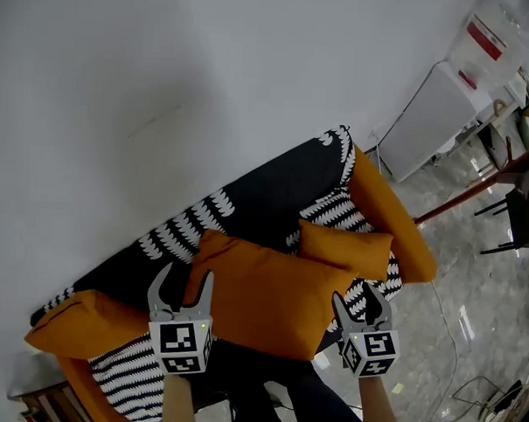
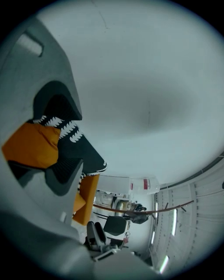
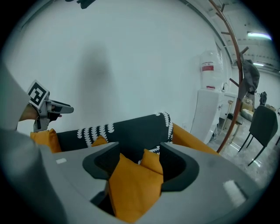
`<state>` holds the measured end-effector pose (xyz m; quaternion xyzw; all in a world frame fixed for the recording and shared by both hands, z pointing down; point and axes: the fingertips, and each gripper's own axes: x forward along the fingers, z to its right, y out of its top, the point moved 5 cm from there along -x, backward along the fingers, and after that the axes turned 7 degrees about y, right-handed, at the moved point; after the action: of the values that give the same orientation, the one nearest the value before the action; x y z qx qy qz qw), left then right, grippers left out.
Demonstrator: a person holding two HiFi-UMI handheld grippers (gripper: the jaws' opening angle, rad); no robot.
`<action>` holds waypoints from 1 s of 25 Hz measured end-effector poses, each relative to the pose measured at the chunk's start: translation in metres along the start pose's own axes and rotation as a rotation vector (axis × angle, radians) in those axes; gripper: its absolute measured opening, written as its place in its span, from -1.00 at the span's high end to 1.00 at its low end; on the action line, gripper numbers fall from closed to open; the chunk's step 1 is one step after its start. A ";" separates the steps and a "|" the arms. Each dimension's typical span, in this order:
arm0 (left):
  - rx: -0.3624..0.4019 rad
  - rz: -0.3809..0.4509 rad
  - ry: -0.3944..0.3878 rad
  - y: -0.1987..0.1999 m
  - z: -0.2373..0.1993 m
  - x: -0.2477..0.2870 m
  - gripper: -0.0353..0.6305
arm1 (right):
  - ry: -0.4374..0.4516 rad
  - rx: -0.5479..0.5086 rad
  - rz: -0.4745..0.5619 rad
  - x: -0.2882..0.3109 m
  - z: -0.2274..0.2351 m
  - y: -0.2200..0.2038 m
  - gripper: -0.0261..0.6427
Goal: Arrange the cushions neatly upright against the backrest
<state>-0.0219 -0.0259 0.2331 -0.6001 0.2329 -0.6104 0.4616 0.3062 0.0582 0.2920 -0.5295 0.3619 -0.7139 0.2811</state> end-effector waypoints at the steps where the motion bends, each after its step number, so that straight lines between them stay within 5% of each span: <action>1: 0.009 -0.011 -0.008 -0.003 0.002 0.007 0.04 | -0.004 0.005 -0.011 0.004 0.004 -0.005 0.09; 25: 0.098 -0.349 -0.119 -0.132 0.018 0.159 -0.02 | -0.093 0.128 -0.271 0.090 0.074 -0.129 0.02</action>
<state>-0.0190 -0.0936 0.4288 -0.6430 0.0675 -0.6554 0.3904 0.3498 0.0462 0.4594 -0.5868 0.2277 -0.7417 0.2318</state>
